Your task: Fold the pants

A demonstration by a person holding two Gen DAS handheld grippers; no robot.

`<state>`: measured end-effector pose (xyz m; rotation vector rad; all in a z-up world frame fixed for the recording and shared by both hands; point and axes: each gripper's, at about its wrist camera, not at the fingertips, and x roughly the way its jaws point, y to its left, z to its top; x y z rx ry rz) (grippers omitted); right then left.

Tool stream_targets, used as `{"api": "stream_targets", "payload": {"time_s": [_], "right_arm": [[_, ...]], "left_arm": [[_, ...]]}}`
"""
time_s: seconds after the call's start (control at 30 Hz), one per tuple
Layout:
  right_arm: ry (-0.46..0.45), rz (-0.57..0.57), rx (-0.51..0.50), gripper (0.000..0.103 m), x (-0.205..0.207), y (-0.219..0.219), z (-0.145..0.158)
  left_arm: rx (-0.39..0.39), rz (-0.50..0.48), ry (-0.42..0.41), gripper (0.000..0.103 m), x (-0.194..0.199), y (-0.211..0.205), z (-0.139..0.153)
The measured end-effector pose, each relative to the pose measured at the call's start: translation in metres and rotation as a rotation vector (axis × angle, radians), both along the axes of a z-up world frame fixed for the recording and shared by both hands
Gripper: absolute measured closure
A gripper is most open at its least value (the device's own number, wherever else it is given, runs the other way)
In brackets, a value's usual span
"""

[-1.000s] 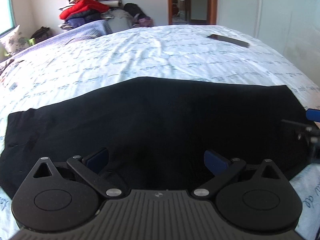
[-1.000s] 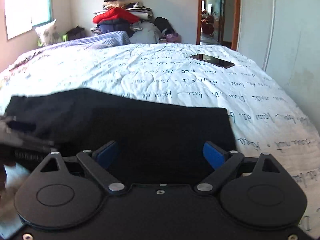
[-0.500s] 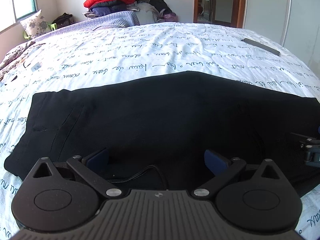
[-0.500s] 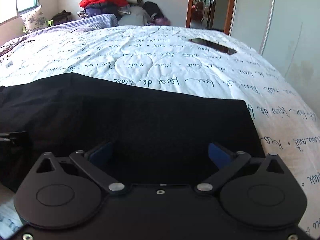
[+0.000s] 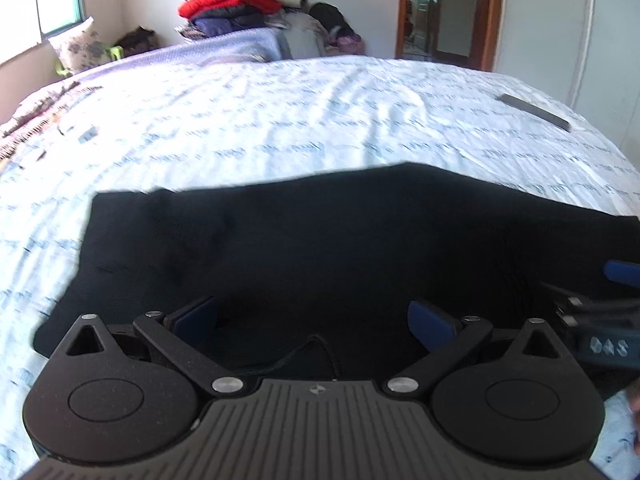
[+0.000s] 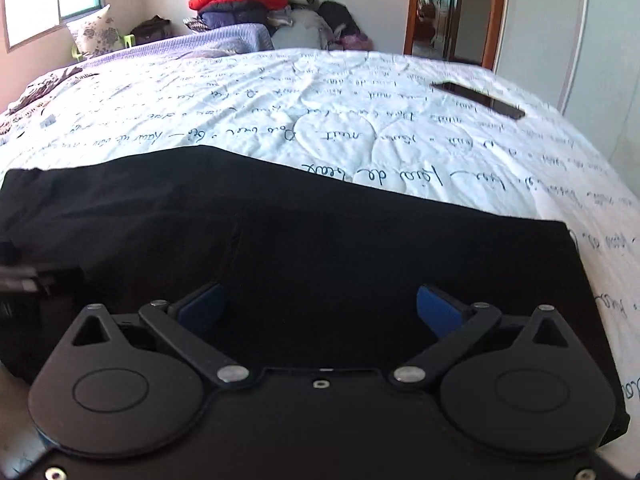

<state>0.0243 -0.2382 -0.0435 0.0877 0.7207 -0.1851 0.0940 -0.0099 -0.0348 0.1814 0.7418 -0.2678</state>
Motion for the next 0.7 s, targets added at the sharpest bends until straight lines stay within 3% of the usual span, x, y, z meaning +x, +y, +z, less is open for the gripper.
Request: {"api": "stream_targets", "payload": {"time_s": [0.1,0.2,0.33,0.43,0.7], "right_arm": [[0.016,0.016,0.017,0.0,-0.002,0.0,0.009],[-0.02,0.041,0.04,0.0,0.008,0.003,0.017],[-0.008,0.039,-0.025,0.0,0.041,0.011,0.014],[0.066,0.014,-0.074,0.0,0.057,0.013,0.001],[0.018,0.015,-0.022,0.0,0.021,-0.007,0.022]], "left_arm": [[0.028,0.056,-0.059,0.0,0.017,0.02,0.01],[0.009,0.135,-0.067,0.0,0.044,0.044,0.015],[0.03,0.189,-0.053,0.001,0.076,0.065,0.013],[0.073,0.202,-0.023,0.0,0.091,0.074,0.002],[-0.047,0.223,0.031,0.002,0.093,0.099,-0.003]]}}
